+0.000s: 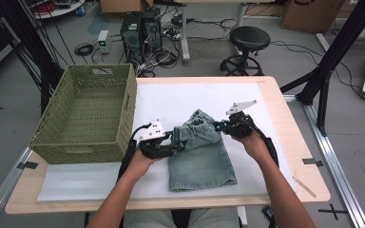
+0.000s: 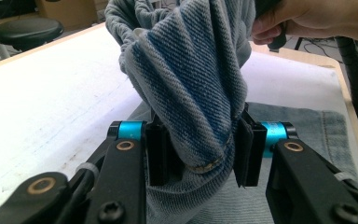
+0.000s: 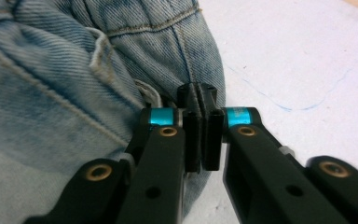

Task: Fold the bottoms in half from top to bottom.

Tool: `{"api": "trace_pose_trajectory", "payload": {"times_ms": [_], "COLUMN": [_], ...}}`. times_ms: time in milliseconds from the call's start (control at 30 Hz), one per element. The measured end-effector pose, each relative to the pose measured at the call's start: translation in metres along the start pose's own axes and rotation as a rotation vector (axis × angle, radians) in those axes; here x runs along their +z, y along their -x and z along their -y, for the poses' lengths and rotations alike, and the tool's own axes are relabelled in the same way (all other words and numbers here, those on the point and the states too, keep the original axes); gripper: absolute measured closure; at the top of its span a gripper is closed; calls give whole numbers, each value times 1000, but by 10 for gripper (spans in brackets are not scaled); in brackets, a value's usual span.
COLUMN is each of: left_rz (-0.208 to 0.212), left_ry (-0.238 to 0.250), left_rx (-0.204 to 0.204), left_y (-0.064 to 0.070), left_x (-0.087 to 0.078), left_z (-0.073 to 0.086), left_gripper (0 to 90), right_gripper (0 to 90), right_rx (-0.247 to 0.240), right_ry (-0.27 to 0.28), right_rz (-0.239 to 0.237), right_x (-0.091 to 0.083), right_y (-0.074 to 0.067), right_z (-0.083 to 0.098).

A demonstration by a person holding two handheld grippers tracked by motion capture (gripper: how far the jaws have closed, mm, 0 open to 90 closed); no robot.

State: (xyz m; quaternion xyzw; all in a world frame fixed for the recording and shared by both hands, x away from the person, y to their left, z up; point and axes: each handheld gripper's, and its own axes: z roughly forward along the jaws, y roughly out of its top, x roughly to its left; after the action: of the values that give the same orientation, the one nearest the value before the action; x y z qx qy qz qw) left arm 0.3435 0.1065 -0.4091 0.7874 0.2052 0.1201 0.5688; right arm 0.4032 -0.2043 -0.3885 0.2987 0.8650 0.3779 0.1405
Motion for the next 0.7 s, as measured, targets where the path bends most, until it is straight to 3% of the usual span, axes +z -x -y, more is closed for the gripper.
{"api": "trace_pose_trajectory", "payload": {"times_ms": [167,233,333,367,500,567,700], "left_rz": [0,-1,2,2,-1,-8,-14], "left_ry": [2,2,5,4,4,11,27], "left_rx": [-3,-1,-2,0,-2,-27,-92], "left_y": [0,0,1,1,1,0,-2], "left_x": [-1,-1,-2,-2,-2,-2,-6], "left_z": [0,0,1,1,2,2,0], "left_gripper": [629,630,630,629,628,590,406], "right_gripper": [895,702,605,608,846,857,856], "right_rx": [-10,-7,4,12,-7,-23,3], "right_ry": [12,29,20,5,-25,-22,3], "right_rz": [16,49,40,17,-9,-1,0], "right_x": [-4,-5,-2,1,6,4,-6], "right_y": [-2,-3,-2,-1,-3,-5,-4], "right_z": [0,0,0,1,1,0,5]}}
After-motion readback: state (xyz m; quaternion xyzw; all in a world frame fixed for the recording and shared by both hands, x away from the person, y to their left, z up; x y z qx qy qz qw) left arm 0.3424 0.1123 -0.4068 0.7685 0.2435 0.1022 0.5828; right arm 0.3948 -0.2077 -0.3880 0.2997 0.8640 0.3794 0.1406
